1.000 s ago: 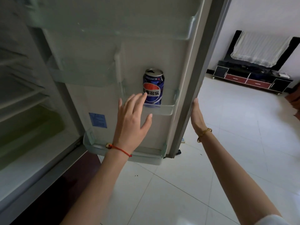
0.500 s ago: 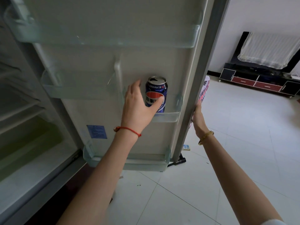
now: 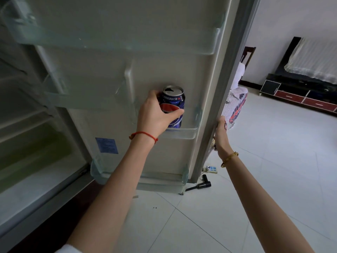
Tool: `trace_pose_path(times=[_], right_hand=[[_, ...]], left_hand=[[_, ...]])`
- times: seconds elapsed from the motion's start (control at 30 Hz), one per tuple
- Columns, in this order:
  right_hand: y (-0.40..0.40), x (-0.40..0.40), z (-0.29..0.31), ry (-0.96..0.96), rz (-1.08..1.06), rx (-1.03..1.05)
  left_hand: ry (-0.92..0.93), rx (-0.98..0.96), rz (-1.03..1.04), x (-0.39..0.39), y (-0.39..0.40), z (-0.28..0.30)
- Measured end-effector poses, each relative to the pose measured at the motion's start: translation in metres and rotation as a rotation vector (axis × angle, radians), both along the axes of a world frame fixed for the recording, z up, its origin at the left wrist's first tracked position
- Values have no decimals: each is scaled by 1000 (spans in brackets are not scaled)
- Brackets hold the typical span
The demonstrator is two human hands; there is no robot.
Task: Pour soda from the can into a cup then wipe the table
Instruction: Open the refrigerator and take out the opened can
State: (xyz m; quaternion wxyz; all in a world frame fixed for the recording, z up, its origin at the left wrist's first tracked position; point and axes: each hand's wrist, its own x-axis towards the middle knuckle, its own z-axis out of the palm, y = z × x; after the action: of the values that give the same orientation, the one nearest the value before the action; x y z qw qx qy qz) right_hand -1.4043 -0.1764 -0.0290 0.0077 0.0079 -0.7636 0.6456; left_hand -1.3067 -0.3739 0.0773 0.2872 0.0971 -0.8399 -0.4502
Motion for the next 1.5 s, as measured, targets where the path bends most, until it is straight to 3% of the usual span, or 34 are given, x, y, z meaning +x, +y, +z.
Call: trace_pose_path(times=[0.17,0.37,0.57,0.83,1.1,1.3,1.5], right_hand=[[-1,6,8,-62,-34,-57],[5,10,4,-8,47,-49],[13,17,7,11,109,6],[25,42,0,159,136,180],[39,86,-13,263,217,213],[47,124,-31,517,249,331],[48,168,-43,652,313,333]], left_hand=[[101,71,11,6,5,4],[262,204,14,34,20,17],[252,231,-30,61,25,17],[236,223,25,117,51,10],[209,229,118,174,84,-2],[210,231,212,211,101,-18],[210,292,309,249,107,-32]])
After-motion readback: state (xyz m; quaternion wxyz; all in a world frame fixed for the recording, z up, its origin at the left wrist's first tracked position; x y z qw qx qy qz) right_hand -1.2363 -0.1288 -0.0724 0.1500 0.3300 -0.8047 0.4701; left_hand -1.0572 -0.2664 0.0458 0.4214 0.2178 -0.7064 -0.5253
